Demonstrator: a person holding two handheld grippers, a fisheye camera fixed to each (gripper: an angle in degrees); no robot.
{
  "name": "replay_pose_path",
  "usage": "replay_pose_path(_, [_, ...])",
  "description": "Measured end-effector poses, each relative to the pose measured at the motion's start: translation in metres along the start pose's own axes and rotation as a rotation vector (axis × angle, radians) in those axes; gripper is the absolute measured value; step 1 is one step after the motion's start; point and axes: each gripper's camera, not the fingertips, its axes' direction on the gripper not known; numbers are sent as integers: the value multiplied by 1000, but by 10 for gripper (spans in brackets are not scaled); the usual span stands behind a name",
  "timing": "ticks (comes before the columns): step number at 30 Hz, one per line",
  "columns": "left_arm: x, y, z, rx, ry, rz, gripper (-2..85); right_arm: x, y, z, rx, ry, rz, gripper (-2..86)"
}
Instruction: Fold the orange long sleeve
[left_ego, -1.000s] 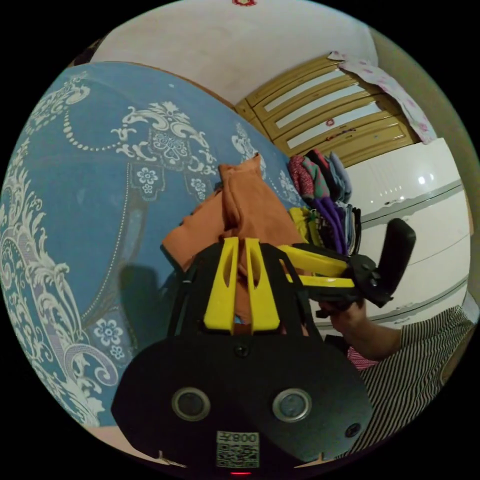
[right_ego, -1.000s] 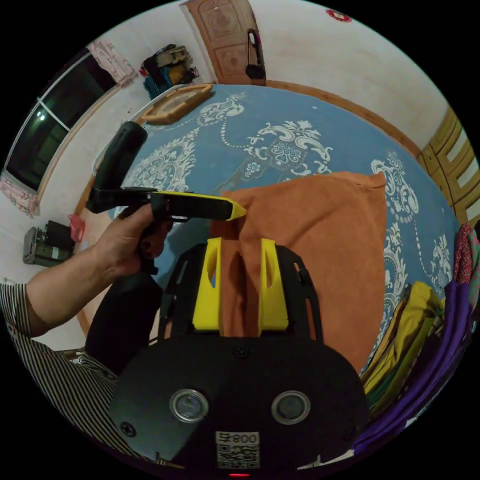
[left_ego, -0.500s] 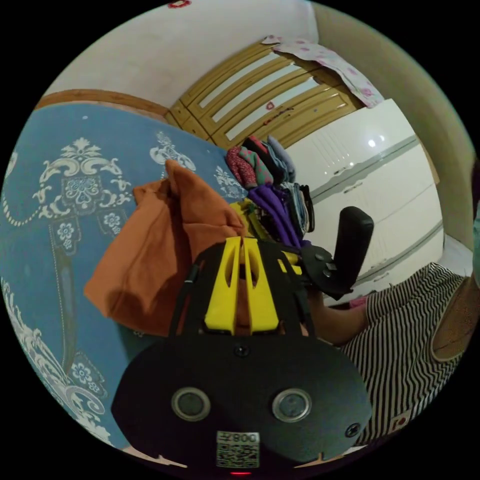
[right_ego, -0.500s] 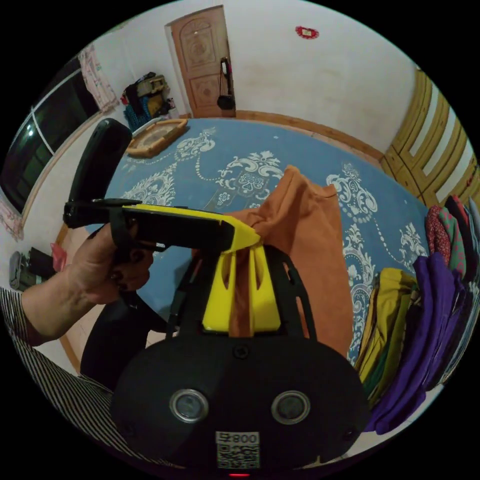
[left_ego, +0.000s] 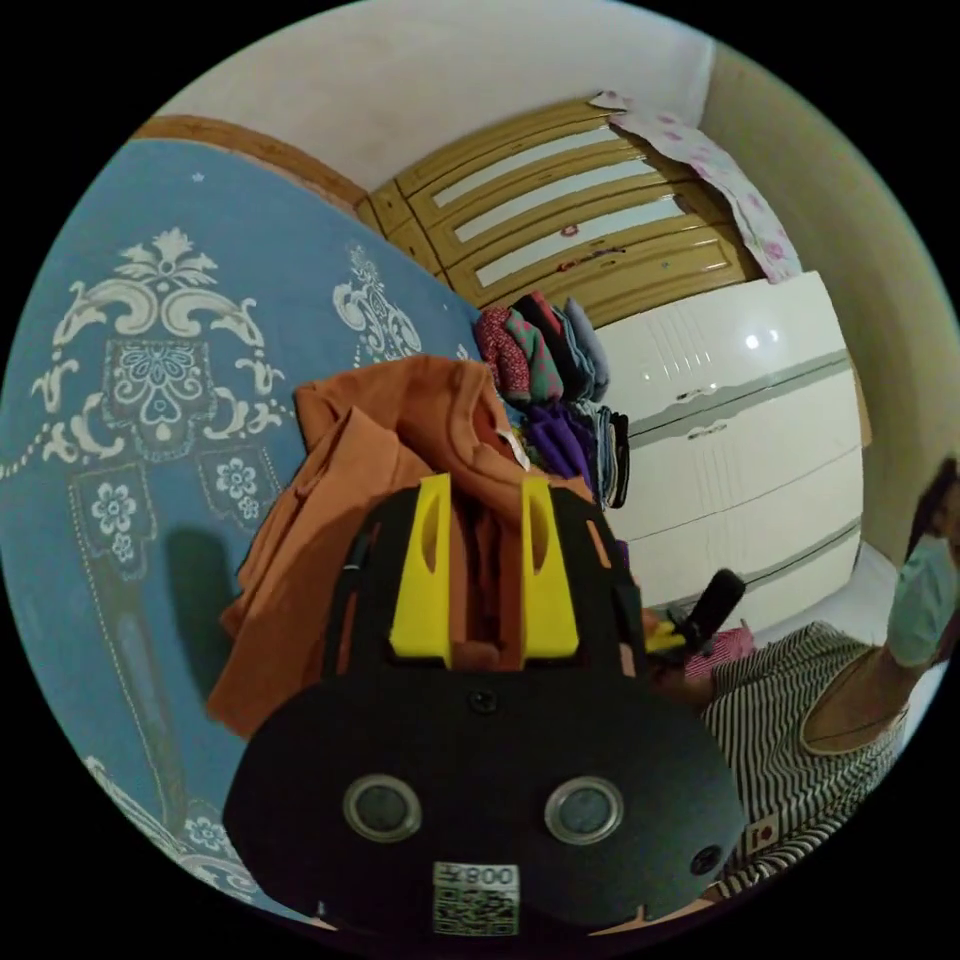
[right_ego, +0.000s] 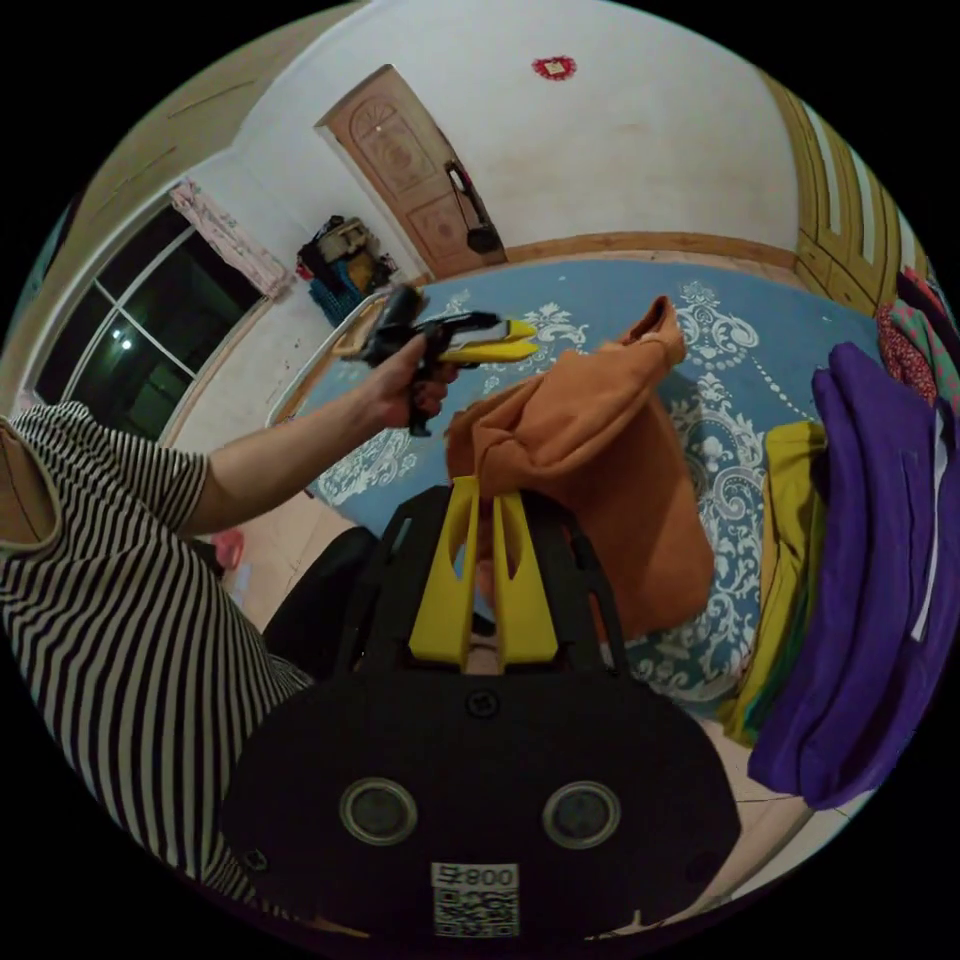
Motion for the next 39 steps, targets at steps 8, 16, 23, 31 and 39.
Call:
replay_pose_path(8, [49, -74, 96, -85, -84, -6, 138, -14, 51, -8, -26, -77, -13, 9])
replay_pose_path(16, [93, -111, 197, -332, -526, 32, 130, -17, 106, -36, -22, -129, 49, 9])
replay_pose_path(23, [155, -95, 279, -413, -651, 76, 53, -36, 150, -63, -32, -160, 72, 9])
replay_pose_path(31, [311, -22, 241, -117, -456, 86, 21, -77, 203, -115, -21, -182, 59, 8])
replay_pose_path(39, [528, 109, 153, 116, -501, 181, 13, -152, 273, -226, 120, -102, -7, 9])
